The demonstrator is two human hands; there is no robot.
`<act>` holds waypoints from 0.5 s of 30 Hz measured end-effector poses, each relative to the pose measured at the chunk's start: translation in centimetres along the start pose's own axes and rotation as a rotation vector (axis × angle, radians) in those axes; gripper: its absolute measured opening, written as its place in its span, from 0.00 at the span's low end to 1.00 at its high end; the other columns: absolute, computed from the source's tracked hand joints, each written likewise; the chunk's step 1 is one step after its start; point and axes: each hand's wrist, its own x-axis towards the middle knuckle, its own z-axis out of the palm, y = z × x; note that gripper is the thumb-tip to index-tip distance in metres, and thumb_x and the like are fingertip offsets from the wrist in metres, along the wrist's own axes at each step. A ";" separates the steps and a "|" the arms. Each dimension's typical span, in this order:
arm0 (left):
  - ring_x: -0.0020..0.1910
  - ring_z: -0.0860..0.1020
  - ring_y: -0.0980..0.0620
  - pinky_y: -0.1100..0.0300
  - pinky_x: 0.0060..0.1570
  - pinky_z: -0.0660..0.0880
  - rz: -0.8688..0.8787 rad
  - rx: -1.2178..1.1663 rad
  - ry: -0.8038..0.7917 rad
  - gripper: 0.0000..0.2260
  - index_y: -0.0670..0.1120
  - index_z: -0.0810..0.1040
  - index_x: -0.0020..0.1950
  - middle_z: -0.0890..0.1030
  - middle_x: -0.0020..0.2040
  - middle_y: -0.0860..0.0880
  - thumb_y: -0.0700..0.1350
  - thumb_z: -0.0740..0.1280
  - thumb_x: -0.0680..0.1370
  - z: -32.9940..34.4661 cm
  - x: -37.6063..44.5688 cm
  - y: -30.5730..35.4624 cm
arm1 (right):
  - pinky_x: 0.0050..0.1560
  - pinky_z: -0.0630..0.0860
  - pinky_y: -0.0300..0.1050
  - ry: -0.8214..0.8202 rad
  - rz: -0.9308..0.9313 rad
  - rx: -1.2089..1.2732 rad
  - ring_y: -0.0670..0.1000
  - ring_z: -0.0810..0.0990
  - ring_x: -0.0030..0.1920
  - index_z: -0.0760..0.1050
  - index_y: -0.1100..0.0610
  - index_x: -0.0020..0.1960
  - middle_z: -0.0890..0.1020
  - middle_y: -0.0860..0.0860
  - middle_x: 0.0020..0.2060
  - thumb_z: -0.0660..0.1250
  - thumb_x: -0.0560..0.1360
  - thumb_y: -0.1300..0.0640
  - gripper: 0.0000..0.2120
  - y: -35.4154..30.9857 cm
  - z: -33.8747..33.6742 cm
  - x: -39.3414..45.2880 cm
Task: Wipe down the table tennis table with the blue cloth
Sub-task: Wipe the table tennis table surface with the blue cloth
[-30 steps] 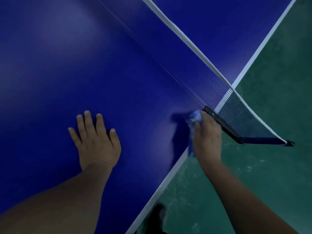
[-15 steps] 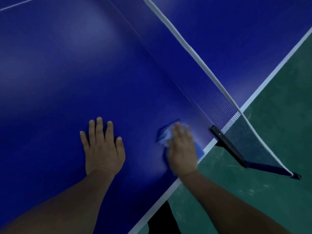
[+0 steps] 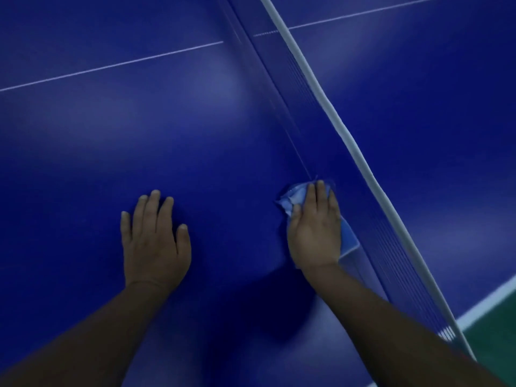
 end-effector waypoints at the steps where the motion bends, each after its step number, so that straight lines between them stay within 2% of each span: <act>1: 0.80 0.54 0.45 0.42 0.79 0.44 -0.018 0.015 0.002 0.29 0.41 0.66 0.77 0.61 0.80 0.42 0.55 0.51 0.80 0.0 1.1 -0.3 | 0.77 0.55 0.53 0.008 -0.037 -0.009 0.60 0.60 0.77 0.59 0.62 0.78 0.62 0.59 0.78 0.47 0.85 0.49 0.26 -0.8 0.2 2.0; 5: 0.81 0.51 0.46 0.41 0.78 0.43 -0.053 0.049 -0.012 0.30 0.43 0.65 0.78 0.60 0.80 0.43 0.57 0.49 0.80 0.1 2.9 -1.1 | 0.77 0.56 0.53 -0.002 -0.141 -0.014 0.59 0.58 0.78 0.58 0.62 0.79 0.60 0.58 0.79 0.48 0.85 0.49 0.27 -4.6 0.6 9.6; 8: 0.81 0.54 0.45 0.41 0.78 0.46 -0.040 0.051 0.007 0.29 0.43 0.68 0.76 0.62 0.79 0.43 0.56 0.50 0.80 0.4 2.7 -1.3 | 0.74 0.60 0.50 -0.012 -0.163 0.029 0.57 0.59 0.78 0.55 0.60 0.80 0.56 0.56 0.80 0.49 0.85 0.49 0.27 -7.7 0.2 14.9; 11: 0.80 0.56 0.44 0.40 0.77 0.48 -0.028 0.060 0.024 0.28 0.43 0.70 0.75 0.64 0.79 0.43 0.56 0.52 0.80 0.4 2.9 -1.4 | 0.73 0.61 0.51 0.020 -0.238 0.012 0.59 0.62 0.76 0.57 0.61 0.79 0.59 0.58 0.79 0.48 0.85 0.49 0.27 -11.5 1.0 21.6; 13: 0.80 0.58 0.43 0.39 0.77 0.49 -0.027 0.072 0.034 0.27 0.43 0.71 0.75 0.65 0.78 0.43 0.55 0.52 0.80 0.5 3.0 -1.4 | 0.76 0.59 0.55 -0.009 -0.378 -0.064 0.63 0.61 0.76 0.60 0.63 0.78 0.62 0.60 0.78 0.46 0.83 0.48 0.28 -13.8 1.5 23.9; 15: 0.79 0.59 0.42 0.38 0.76 0.51 -0.014 0.101 0.050 0.27 0.43 0.72 0.74 0.65 0.78 0.42 0.54 0.53 0.79 0.6 3.0 -1.4 | 0.76 0.60 0.58 -0.097 -0.649 -0.102 0.65 0.61 0.76 0.62 0.63 0.77 0.64 0.59 0.77 0.47 0.84 0.49 0.27 -14.7 1.8 23.0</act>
